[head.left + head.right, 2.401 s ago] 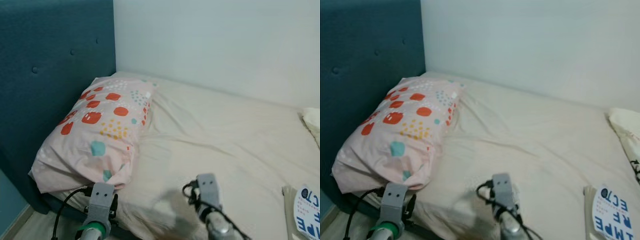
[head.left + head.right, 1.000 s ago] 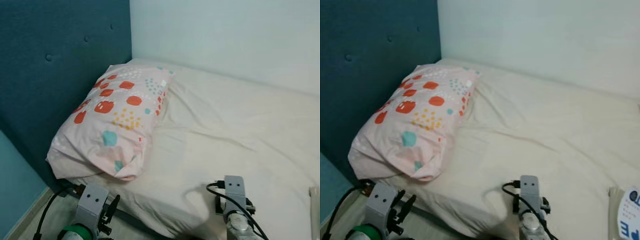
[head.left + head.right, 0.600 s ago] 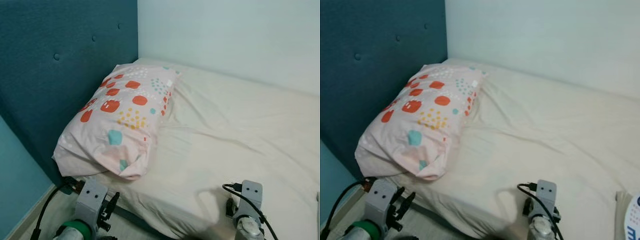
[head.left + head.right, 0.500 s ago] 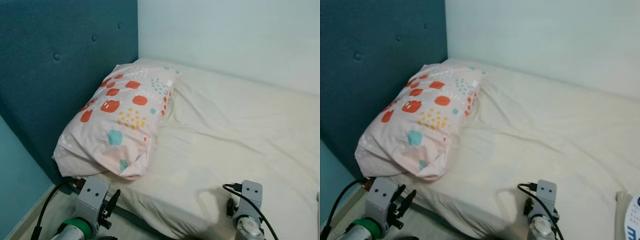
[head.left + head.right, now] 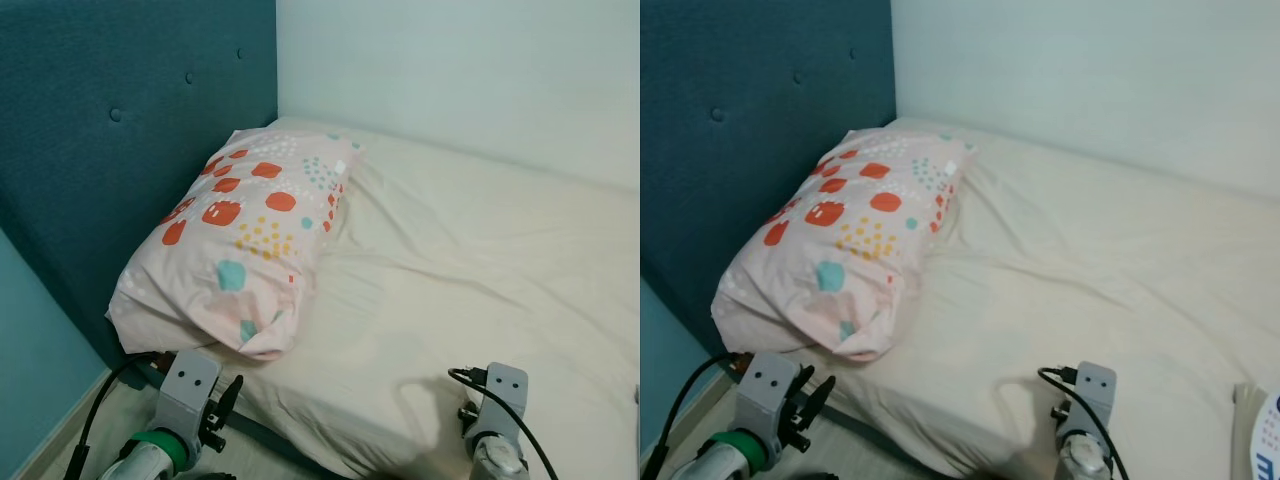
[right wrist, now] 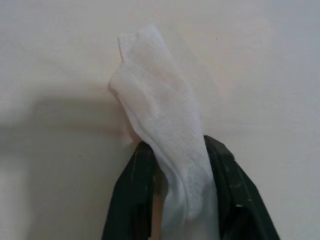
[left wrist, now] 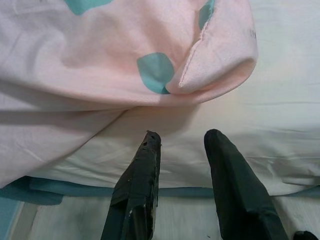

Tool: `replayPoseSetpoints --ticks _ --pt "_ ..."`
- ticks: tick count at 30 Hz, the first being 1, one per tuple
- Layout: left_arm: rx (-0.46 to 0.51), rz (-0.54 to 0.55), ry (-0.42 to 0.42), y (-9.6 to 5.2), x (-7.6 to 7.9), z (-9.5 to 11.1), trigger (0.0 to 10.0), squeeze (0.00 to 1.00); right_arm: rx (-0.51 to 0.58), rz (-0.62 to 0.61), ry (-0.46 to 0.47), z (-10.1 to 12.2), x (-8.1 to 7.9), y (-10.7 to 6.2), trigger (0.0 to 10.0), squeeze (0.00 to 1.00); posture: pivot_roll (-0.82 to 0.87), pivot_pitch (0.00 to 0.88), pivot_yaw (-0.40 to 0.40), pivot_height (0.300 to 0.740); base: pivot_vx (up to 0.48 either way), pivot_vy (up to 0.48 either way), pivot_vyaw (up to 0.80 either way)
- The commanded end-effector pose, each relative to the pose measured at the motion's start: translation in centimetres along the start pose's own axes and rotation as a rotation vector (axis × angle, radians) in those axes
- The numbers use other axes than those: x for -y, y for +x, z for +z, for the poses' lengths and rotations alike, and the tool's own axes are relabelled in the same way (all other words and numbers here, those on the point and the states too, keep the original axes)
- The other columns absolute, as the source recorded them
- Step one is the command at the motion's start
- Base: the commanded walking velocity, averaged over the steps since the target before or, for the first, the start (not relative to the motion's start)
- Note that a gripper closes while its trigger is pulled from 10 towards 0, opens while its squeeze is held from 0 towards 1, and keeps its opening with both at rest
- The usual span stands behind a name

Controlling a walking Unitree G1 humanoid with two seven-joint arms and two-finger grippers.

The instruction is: Clean up the room

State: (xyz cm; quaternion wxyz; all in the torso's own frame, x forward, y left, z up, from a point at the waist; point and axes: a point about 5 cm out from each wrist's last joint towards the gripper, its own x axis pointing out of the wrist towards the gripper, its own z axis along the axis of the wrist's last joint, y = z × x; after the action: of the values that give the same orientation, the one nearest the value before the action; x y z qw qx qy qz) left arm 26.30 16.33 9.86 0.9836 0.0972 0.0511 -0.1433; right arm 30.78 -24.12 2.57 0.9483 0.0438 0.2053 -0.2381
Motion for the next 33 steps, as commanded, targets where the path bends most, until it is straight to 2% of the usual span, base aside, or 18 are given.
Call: replayPoseSetpoints --ticks 1,13,15,18,19,20,23,24,25,26,27,28,30,33 --pt "-0.034 -0.011 -0.003 -0.1 0.3 -0.8 10.0 0.00 -0.098 -0.028 0.002 -2.5 0.7 -0.6 0.0 0.00 0.23 0.148 0.042 0.588 0.000 0.000 0.00" --pt "-0.042 0.022 -0.023 0.8 0.6 -1.2 10.0 0.00 -0.075 -0.025 0.037 -2.2 0.6 -0.5 0.0 0.00 0.19 0.100 0.028 0.588 0.000 0.000 0.00" --pt "-0.047 0.037 -0.026 1.0 0.6 -1.4 10.0 0.00 -0.055 -0.008 0.042 -1.9 0.1 -0.6 0.0 0.00 0.18 0.087 0.023 0.588 0.000 0.000 0.00" --pt "-0.066 0.072 -0.043 1.3 0.8 -1.9 10.0 0.00 0.002 0.076 0.037 -1.4 -1.7 -0.9 0.0 0.00 0.15 0.067 0.016 0.588 0.000 0.000 0.00" --pt "-0.066 0.072 -0.043 1.3 0.8 -1.9 10.0 0.00 0.002 0.076 0.037 -1.4 -1.7 -0.9 0.0 0.00 0.15 0.067 0.016 0.588 0.000 0.000 0.00" --pt "-0.085 0.089 -0.050 1.3 1.0 -2.5 10.0 0.00 0.029 0.127 0.055 -1.4 -3.0 -1.3 0.0 0.00 0.13 0.058 0.015 0.588 0.000 0.000 0.00" --pt "-0.102 0.108 -0.061 1.2 1.3 -3.0 10.0 0.00 0.064 0.176 0.066 -1.4 -4.3 -1.9 0.0 0.00 0.11 0.052 0.013 0.588 0.000 0.000 0.00" --pt "-0.108 0.122 -0.067 1.2 1.5 -3.2 10.0 0.00 0.092 0.224 0.060 -1.5 -5.2 -2.4 0.0 0.00 0.11 0.050 0.010 0.588 0.000 0.000 0.00" --pt "-0.108 0.122 -0.067 1.2 1.5 -3.2 10.0 0.00 0.092 0.224 0.060 -1.5 -5.2 -2.4 0.0 0.00 0.11 0.050 0.010 0.588 0.000 0.000 0.00" --pt "-0.104 0.138 -0.068 1.2 1.6 -3.3 10.0 0.00 0.119 0.279 0.016 -1.6 -6.1 -2.9 0.2 0.00 0.10 0.051 0.009 0.588 0.000 0.000 0.00" --pt "-0.095 0.173 -0.084 1.2 1.7 -3.4 10.0 0.00 0.164 0.339 -0.042 -1.7 -7.3 -3.6 9.2 0.00 0.07 0.052 0.006 0.588 0.000 0.000 0.00" --pt "-0.093 0.201 -0.092 1.4 1.8 -3.5 10.0 0.00 0.189 0.391 -0.062 -1.9 -8.3 -4.4 10.0 0.00 0.06 0.046 0.001 0.588 0.000 0.000 0.00" --pt "-0.091 0.218 -0.093 1.8 2.2 -3.6 10.0 0.00 0.230 0.454 -0.058 -2.0 -9.5 -5.5 10.0 0.00 0.05 0.039 -0.004 0.588 0.000 0.000 0.00" --pt "-0.071 0.211 -0.094 2.2 2.7 -3.2 10.0 0.00 0.262 0.499 -0.057 -2.0 -10.3 -6.3 10.0 0.00 0.04 0.039 -0.008 0.588 0.000 0.000 0.00"
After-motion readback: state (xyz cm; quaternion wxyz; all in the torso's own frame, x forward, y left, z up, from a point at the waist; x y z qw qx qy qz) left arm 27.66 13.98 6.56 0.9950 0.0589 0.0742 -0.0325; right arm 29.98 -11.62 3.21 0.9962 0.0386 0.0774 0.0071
